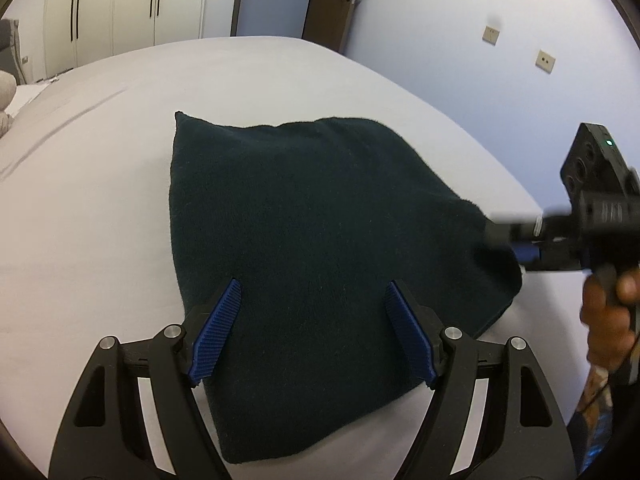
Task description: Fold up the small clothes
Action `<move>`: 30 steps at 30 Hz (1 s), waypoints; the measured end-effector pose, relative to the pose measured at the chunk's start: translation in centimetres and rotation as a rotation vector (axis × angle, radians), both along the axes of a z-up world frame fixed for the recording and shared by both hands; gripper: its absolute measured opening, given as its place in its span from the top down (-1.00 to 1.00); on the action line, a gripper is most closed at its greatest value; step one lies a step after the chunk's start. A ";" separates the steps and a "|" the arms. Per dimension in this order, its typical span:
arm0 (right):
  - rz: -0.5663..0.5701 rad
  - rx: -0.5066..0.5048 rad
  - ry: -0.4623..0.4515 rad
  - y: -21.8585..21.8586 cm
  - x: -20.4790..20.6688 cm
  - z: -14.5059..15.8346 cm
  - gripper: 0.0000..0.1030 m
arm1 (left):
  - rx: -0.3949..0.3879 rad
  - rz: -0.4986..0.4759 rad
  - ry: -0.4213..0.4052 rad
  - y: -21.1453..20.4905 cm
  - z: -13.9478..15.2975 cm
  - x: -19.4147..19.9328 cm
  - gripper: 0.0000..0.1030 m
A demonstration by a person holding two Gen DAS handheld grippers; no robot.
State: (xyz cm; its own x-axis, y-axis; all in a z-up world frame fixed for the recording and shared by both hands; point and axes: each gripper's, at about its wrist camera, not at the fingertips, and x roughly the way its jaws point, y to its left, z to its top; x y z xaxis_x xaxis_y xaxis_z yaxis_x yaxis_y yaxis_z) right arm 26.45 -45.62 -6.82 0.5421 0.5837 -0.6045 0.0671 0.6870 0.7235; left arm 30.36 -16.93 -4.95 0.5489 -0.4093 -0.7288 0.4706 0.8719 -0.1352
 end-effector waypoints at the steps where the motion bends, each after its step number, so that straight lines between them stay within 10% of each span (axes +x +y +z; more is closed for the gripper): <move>1: 0.007 -0.054 0.017 0.7 -0.1 -0.3 0.32 | 0.023 0.002 0.002 -0.3 0.0 -0.1 -0.44; 3: 0.017 -0.110 0.045 1.4 -0.1 -1.0 0.85 | 0.066 0.002 0.004 -0.8 -0.1 -0.3 -0.44; 12: -0.092 0.098 0.046 -1.1 -2.5 -5.0 0.97 | 0.260 -0.019 -0.021 -3.2 -2.1 -1.3 -0.44; 26: -0.084 0.008 -0.131 0.1 0.7 4.2 0.74 | 0.238 -0.016 -0.005 -3.1 -2.1 -0.9 -0.44; 30: -0.005 0.028 -0.089 1.7 4.7 1.8 0.29 | 0.237 -0.020 -0.002 -3.1 -2.1 -0.8 -0.44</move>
State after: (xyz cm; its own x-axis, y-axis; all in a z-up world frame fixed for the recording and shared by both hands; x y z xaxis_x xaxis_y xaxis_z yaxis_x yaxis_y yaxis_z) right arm 31.18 -43.93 -5.03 0.5959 0.5971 -0.5370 0.0050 0.6659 0.7460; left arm 29.61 -20.03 -7.01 0.5439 -0.2376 -0.8048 0.4881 0.8697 0.0731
